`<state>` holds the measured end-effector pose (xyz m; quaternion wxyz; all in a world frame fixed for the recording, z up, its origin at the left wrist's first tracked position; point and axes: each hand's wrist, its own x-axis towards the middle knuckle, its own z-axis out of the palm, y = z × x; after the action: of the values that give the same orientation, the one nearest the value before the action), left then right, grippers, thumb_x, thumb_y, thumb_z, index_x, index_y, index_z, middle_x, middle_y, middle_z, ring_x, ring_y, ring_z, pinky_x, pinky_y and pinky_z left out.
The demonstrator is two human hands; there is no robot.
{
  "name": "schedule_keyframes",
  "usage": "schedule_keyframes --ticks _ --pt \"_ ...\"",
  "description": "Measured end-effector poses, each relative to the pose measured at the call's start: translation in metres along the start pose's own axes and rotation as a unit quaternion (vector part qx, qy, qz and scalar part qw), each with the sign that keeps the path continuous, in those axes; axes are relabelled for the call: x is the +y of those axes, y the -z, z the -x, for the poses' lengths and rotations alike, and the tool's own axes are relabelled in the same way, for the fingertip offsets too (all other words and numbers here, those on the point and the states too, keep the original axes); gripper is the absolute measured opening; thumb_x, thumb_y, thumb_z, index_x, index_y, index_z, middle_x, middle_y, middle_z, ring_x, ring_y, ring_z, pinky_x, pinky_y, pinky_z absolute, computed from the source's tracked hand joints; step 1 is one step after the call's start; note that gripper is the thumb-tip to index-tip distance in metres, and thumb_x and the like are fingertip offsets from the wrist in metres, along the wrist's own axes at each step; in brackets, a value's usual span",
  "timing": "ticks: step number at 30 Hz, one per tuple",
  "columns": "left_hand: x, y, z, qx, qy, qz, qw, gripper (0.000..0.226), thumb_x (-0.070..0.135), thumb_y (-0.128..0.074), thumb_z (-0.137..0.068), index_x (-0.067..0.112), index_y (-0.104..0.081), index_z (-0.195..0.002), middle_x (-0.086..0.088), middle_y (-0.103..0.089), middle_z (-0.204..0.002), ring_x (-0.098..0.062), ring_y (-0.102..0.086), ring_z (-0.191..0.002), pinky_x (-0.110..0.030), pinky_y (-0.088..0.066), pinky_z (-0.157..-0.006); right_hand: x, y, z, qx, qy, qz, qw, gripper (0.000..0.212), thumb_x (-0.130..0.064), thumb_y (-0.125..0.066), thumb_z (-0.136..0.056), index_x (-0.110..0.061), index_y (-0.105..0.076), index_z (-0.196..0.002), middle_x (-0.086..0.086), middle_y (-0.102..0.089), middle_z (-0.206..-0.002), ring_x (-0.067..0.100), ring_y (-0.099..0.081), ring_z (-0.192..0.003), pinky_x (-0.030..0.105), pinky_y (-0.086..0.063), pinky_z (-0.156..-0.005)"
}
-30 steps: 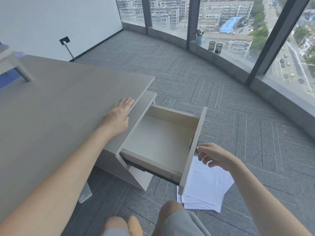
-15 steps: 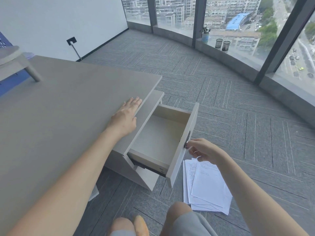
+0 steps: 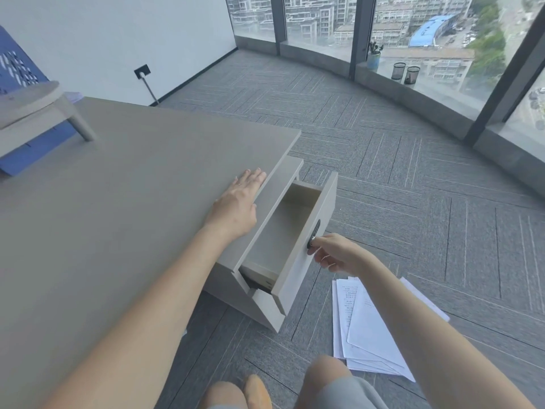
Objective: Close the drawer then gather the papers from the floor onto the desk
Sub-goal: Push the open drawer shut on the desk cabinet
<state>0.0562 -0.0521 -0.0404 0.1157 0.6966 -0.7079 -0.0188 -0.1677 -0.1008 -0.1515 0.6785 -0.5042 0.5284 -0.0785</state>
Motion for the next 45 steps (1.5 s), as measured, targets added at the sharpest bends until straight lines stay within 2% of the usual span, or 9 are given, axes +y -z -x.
schedule_keyframes --ticks 9,16,27,35,45 --pt "0.003 0.003 0.002 0.004 0.006 0.001 1.000 0.071 -0.001 -0.043 -0.091 0.018 -0.016 -0.155 0.002 -0.014 -0.164 -0.016 -0.009 -0.152 -0.027 -0.004 -0.122 -0.017 -0.037 -0.020 0.014 0.002 -0.012 1.000 0.026 -0.018 -0.040 -0.094 -0.015 -0.046 -0.069 0.001 -0.042 -0.055 0.015 -0.033 -0.041 0.021 -0.018 -0.046" --pt "0.003 0.003 0.002 0.005 0.004 0.002 1.000 0.072 -0.002 -0.043 -0.091 0.018 -0.016 -0.155 0.003 -0.014 -0.164 -0.015 -0.008 -0.152 -0.026 -0.002 -0.121 -0.029 -0.047 -0.034 -0.004 -0.013 -0.020 1.000 0.026 -0.016 -0.040 -0.093 -0.015 -0.044 -0.068 0.002 -0.039 -0.057 0.014 -0.027 -0.045 0.021 -0.015 -0.046" --pt "0.002 0.001 0.002 0.008 0.005 0.002 1.000 0.073 -0.002 -0.043 -0.091 0.019 -0.016 -0.155 0.006 -0.013 -0.164 -0.013 -0.008 -0.152 -0.025 -0.002 -0.121 -0.040 -0.063 -0.048 -0.015 -0.010 -0.015 1.000 0.029 -0.020 -0.039 -0.097 -0.018 -0.044 -0.068 0.003 -0.046 -0.061 0.016 -0.034 -0.046 0.021 -0.020 -0.045" --pt "0.001 -0.002 0.001 0.009 0.004 -0.006 1.000 0.074 -0.004 -0.041 -0.090 0.018 -0.015 -0.155 0.005 -0.012 -0.165 -0.015 -0.006 -0.152 -0.027 -0.002 -0.122 -0.046 -0.074 -0.053 -0.011 -0.009 -0.038 0.999 0.029 -0.016 -0.038 -0.095 -0.018 -0.043 -0.066 0.001 -0.044 -0.056 0.014 -0.031 -0.043 0.014 -0.020 -0.038" --pt "0.002 -0.004 0.000 0.004 0.002 -0.014 1.000 0.081 -0.009 -0.043 -0.084 0.016 -0.013 -0.155 0.002 -0.012 -0.165 -0.017 -0.007 -0.152 -0.030 -0.004 -0.123 -0.046 -0.073 -0.053 -0.007 0.030 0.044 0.999 0.029 -0.014 -0.030 -0.096 -0.017 -0.041 -0.069 0.001 -0.038 -0.059 0.013 -0.026 -0.043 0.018 -0.016 -0.043"
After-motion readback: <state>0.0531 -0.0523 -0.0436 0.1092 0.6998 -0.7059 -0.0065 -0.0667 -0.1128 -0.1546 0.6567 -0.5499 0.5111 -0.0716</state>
